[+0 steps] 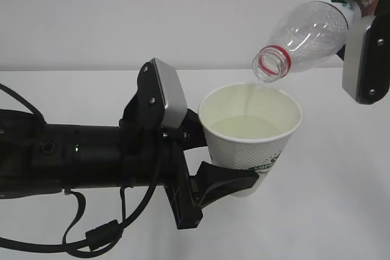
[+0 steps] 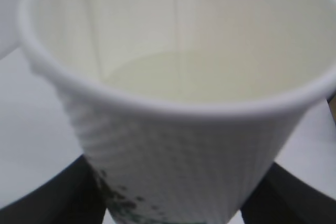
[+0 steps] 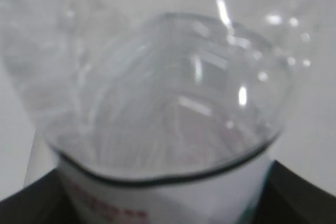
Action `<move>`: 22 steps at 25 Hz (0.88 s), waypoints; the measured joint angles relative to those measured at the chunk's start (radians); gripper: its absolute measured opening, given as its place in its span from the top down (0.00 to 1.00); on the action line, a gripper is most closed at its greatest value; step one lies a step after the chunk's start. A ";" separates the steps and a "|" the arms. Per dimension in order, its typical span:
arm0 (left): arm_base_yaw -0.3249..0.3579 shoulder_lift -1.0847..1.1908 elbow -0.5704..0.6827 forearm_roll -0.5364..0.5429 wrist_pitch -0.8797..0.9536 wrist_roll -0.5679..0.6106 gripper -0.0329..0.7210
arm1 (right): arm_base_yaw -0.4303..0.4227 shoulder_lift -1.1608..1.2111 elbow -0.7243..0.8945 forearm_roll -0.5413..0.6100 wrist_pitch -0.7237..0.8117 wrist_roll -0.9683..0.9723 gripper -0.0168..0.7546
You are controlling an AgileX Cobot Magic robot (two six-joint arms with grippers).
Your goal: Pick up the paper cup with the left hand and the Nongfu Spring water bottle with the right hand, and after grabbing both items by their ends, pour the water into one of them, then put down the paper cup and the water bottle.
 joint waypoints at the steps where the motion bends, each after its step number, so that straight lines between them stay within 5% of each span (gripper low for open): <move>1: 0.000 0.000 0.000 0.000 0.000 0.000 0.29 | 0.000 0.000 0.000 0.000 0.000 0.000 0.30; 22: 0.000 0.000 0.000 -0.002 0.000 0.000 0.29 | 0.000 0.000 0.000 0.000 -0.004 -0.008 0.30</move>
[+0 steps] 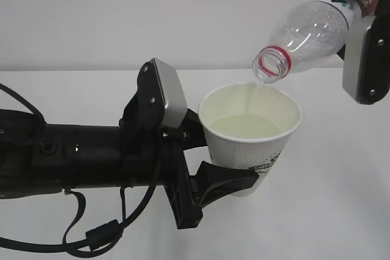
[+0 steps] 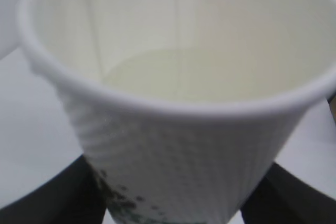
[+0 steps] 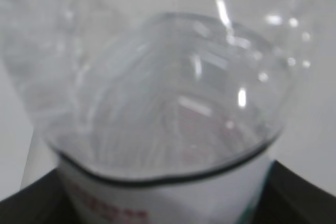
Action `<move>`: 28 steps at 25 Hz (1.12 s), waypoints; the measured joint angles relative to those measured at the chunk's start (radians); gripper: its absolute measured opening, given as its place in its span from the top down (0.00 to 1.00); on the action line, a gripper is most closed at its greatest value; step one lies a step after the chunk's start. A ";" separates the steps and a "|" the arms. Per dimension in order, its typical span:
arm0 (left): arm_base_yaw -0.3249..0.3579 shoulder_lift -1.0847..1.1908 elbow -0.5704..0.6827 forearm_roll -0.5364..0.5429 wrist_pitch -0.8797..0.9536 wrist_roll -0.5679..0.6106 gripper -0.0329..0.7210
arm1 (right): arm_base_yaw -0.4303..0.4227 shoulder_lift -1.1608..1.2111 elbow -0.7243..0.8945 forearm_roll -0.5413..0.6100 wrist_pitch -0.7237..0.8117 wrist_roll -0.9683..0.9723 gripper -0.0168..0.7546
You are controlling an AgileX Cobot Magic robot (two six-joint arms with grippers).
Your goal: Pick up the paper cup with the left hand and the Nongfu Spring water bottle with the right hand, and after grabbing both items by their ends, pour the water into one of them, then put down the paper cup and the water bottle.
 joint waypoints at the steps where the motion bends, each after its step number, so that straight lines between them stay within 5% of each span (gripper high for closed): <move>1: 0.000 0.000 0.000 0.000 0.000 0.000 0.29 | 0.000 0.000 0.000 0.000 0.000 0.000 0.30; 28: 0.000 0.000 0.000 -0.002 0.002 0.000 0.29 | 0.000 -0.002 0.000 0.000 0.000 -0.010 0.30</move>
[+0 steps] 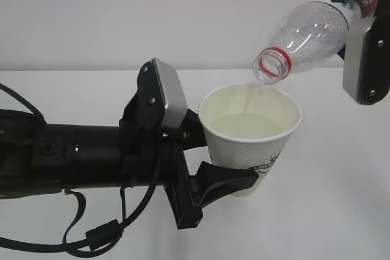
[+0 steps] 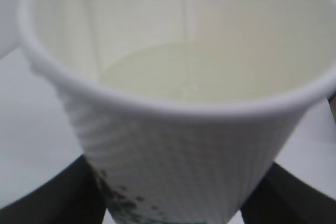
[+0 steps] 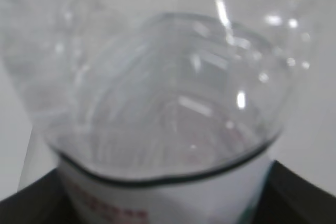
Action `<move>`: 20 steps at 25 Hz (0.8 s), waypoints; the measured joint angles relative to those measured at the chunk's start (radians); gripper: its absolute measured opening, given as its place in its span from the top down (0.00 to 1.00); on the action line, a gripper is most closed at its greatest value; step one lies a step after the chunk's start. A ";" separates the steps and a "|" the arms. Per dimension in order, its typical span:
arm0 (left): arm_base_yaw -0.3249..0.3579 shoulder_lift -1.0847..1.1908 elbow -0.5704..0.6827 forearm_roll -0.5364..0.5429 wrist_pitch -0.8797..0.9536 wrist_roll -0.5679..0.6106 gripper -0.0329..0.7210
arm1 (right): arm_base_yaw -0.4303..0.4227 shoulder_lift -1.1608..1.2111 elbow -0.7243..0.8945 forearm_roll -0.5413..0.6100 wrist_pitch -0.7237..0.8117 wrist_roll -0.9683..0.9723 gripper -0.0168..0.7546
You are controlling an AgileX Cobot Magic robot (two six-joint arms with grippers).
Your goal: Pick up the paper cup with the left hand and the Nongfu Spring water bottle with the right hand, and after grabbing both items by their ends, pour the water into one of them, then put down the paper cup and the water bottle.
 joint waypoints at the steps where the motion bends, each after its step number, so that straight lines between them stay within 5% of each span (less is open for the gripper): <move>1: 0.000 0.000 0.000 0.000 0.000 0.000 0.29 | 0.000 0.000 0.000 0.000 0.000 -0.002 0.30; 20: 0.000 0.000 0.000 0.000 0.002 0.000 0.29 | 0.000 0.000 0.000 0.000 -0.002 0.117 0.30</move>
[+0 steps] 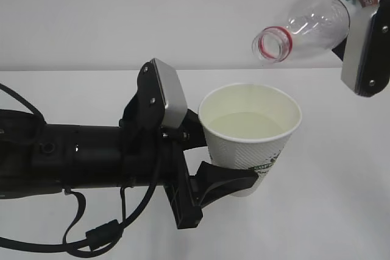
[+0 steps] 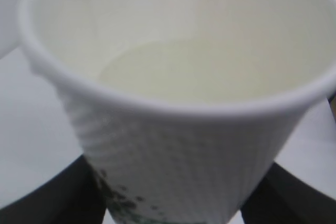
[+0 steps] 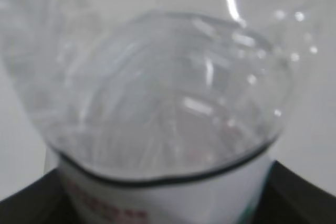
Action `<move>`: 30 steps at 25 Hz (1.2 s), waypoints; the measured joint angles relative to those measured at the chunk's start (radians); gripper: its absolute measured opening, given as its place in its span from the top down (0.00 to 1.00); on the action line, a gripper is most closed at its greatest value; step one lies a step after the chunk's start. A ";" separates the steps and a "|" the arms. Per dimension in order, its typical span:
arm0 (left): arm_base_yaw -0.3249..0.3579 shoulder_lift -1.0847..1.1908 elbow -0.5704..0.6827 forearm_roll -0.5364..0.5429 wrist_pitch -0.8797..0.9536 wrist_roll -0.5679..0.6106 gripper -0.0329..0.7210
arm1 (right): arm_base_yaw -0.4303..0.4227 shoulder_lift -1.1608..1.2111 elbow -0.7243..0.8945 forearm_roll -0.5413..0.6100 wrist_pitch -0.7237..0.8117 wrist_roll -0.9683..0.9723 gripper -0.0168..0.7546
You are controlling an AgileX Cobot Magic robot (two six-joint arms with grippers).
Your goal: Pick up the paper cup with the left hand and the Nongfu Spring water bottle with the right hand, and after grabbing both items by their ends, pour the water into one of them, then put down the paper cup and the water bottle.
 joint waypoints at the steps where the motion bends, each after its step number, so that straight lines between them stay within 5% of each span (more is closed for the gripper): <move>1: 0.000 0.000 0.000 0.000 0.000 0.000 0.29 | 0.000 0.000 0.000 0.000 -0.002 0.022 0.30; 30: 0.000 0.000 0.000 0.000 0.002 0.000 0.29 | 0.000 0.000 -0.001 0.005 -0.008 0.536 0.30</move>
